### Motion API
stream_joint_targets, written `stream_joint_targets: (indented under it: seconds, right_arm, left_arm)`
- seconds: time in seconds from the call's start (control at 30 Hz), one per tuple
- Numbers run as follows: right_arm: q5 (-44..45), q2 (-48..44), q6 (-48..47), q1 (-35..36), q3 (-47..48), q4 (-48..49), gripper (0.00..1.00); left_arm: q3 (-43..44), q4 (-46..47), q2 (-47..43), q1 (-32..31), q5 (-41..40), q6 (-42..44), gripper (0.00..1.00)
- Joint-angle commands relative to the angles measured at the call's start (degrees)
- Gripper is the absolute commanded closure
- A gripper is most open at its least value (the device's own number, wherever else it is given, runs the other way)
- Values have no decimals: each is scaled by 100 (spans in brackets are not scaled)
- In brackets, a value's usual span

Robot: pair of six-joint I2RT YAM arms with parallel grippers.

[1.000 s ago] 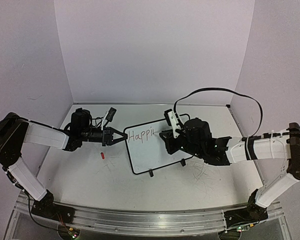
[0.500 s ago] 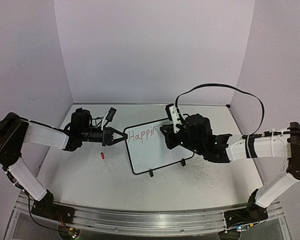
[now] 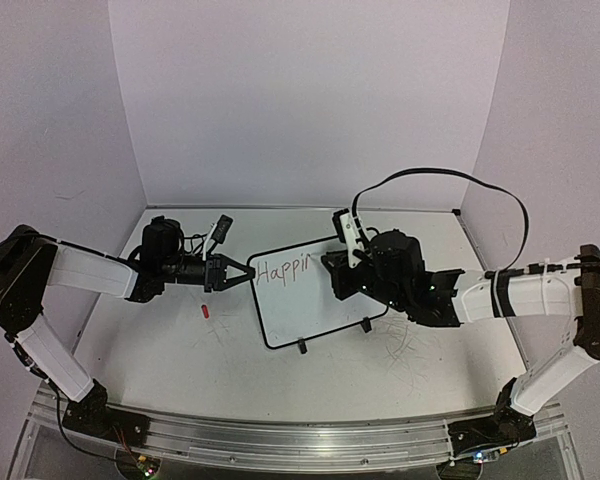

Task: Write a sentence on the whiteboard

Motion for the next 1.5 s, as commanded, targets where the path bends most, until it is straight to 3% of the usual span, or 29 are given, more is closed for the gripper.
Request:
stream_joint_targets:
  seconds: [0.0, 0.63, 0.87, 1.47]
  right_arm:
    - [28, -149, 128, -30, -135, -107, 100]
    - [-24, -227, 272, -6, -254, -148, 100]
    - [-238, -644, 32, -62, -440, 311, 100]
    - [-359, -285, -89, -129, -216, 311, 100]
  left_arm:
    - [137, -132, -93, -18, 188, 93, 100]
    - [148, -132, -58, -18, 189, 88, 100]
    - [149, -143, -91, -18, 191, 87, 100]
    - [194, -159, -48, -18, 205, 80, 100]
